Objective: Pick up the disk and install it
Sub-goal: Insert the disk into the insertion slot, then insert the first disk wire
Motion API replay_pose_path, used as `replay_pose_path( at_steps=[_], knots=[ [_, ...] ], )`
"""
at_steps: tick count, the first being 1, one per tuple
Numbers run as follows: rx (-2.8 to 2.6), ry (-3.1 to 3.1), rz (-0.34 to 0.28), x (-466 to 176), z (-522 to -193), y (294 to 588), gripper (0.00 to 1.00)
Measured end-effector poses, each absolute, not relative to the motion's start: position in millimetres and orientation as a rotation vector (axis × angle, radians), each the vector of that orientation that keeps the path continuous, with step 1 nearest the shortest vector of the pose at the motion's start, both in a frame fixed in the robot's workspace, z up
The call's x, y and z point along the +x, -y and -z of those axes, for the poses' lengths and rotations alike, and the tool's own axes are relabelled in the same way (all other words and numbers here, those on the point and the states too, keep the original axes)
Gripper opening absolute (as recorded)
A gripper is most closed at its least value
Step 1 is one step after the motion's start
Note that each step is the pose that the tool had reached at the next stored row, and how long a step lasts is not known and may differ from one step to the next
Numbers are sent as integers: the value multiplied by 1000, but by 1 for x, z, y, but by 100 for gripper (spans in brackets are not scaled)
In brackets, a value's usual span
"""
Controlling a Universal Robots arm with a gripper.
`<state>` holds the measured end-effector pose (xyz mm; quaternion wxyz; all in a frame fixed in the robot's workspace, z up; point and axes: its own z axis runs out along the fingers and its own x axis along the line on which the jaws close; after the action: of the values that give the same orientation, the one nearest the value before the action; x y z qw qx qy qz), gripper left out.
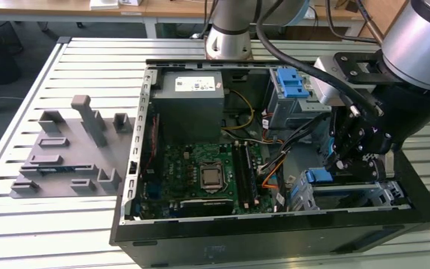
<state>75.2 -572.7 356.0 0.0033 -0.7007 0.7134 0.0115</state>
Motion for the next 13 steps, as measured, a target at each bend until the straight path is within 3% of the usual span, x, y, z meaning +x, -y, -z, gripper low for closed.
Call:
replay_pose_path(
  at_steps=[13],
  knots=[
    [-2192,-2232,-45,78,-356,573,11]
  ],
)
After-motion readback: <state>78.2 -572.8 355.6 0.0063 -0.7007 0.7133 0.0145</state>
